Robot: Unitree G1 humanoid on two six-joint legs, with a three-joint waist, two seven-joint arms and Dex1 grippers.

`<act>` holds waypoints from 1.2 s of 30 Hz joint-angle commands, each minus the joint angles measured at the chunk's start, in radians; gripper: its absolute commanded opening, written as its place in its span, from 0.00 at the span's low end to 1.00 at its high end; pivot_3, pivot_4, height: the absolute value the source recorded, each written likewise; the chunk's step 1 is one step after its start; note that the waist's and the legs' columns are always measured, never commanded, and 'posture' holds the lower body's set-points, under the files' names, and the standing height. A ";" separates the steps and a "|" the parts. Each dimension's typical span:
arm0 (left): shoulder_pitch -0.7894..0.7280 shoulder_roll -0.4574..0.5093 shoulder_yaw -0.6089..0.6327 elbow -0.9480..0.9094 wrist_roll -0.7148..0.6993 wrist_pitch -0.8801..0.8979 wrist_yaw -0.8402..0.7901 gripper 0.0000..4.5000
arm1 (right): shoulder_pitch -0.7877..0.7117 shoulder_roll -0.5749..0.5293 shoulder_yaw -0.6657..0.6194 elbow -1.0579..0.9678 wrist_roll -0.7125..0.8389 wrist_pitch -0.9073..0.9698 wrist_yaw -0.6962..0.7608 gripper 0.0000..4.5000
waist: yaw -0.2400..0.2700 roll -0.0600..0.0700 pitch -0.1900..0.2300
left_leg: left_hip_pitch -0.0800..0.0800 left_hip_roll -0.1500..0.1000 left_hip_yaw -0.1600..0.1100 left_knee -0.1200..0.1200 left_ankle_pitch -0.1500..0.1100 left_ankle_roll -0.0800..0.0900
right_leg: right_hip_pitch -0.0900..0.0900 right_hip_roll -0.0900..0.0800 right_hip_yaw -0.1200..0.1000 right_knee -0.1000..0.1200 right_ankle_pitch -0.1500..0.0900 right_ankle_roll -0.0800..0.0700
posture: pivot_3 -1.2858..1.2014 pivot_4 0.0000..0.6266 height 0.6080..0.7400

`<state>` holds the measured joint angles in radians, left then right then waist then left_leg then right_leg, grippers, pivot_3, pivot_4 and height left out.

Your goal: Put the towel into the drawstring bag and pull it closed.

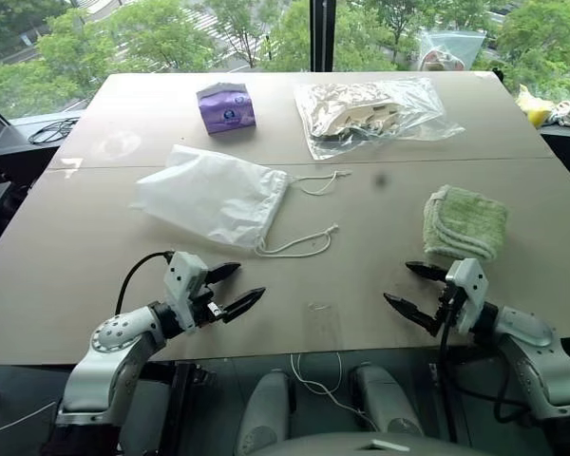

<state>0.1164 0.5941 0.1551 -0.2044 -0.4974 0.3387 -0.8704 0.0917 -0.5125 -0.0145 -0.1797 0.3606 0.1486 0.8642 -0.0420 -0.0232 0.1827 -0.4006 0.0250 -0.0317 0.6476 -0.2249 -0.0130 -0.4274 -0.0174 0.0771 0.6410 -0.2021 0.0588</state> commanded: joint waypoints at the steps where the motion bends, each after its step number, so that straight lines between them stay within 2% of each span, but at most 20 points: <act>1: -0.010 -0.011 0.017 -0.030 -0.034 0.007 -0.001 0.96 | -0.009 0.009 -0.004 -0.050 0.022 -0.008 -0.003 1.00 | 0.000 0.000 0.000 | 0.000 0.000 0.000 0.000 0.000 0.000 | 0.000 0.000 0.000 0.000 0.000 0.000 | 0.52 0.24 1.00; 6: -0.058 -0.086 -0.017 -0.122 -0.069 0.060 0.089 0.96 | -0.063 0.048 -0.024 -0.094 0.084 0.015 -0.023 1.00 | 0.001 0.000 0.001 | -0.001 0.000 0.000 0.000 0.000 0.000 | -0.001 0.000 0.000 0.000 0.000 0.000 | 0.52 0.24 1.00; 10: -0.194 -0.192 -0.071 -0.127 0.041 0.106 0.316 0.96 | -0.114 0.076 -0.039 -0.145 0.154 0.033 -0.038 1.00 | 0.006 -0.001 0.001 | -0.001 -0.001 -0.001 0.001 0.000 0.000 | 0.000 0.001 0.000 0.000 0.000 0.000 | 0.52 0.24 1.00; 15: -0.356 -0.241 -0.113 -0.042 0.164 0.085 0.446 0.96 | -0.133 0.075 -0.036 -0.172 0.197 0.012 0.009 1.00 | 0.003 -0.002 0.000 | -0.001 -0.002 -0.003 0.000 0.000 0.000 | 0.000 0.002 -0.001 0.000 0.000 0.000 | 0.52 0.24 1.00; 22: -0.407 -0.339 -0.182 0.004 0.304 0.085 0.603 0.96 | -0.129 0.060 -0.023 -0.170 0.170 -0.004 0.025 1.00 | 0.002 -0.002 0.000 | -0.001 -0.002 -0.002 0.000 0.000 0.000 | 0.001 0.001 -0.001 0.000 0.000 0.001 | 0.52 0.24 1.00; 30: -0.379 -0.328 -0.222 0.039 0.521 0.030 0.748 0.96 | -0.115 0.061 -0.030 -0.172 0.161 -0.007 0.013 1.00 | 0.002 -0.002 0.000 | -0.001 -0.002 -0.003 0.000 0.000 0.000 | 0.001 0.001 -0.001 0.001 0.000 0.000 | 0.52 0.24 1.00; 36: -0.344 -0.314 -0.218 0.061 0.564 0.064 0.746 0.96 | -0.111 0.056 -0.022 -0.170 0.140 -0.005 0.001 1.00 | 0.002 -0.002 0.000 | -0.001 -0.002 -0.003 0.000 0.000 0.000 | 0.001 0.001 -0.001 0.001 0.000 0.000 | 0.52 0.24 1.00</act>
<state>-0.2297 0.2735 -0.0597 -0.1267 0.0488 0.3969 -0.1244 -0.0214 -0.4474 -0.0338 -0.3075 0.4997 0.1620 0.8657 -0.0401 -0.0249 0.1830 -0.4014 0.0230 -0.0344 0.6477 -0.2247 -0.0128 -0.4264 -0.0162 0.0764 0.6420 -0.2017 0.0593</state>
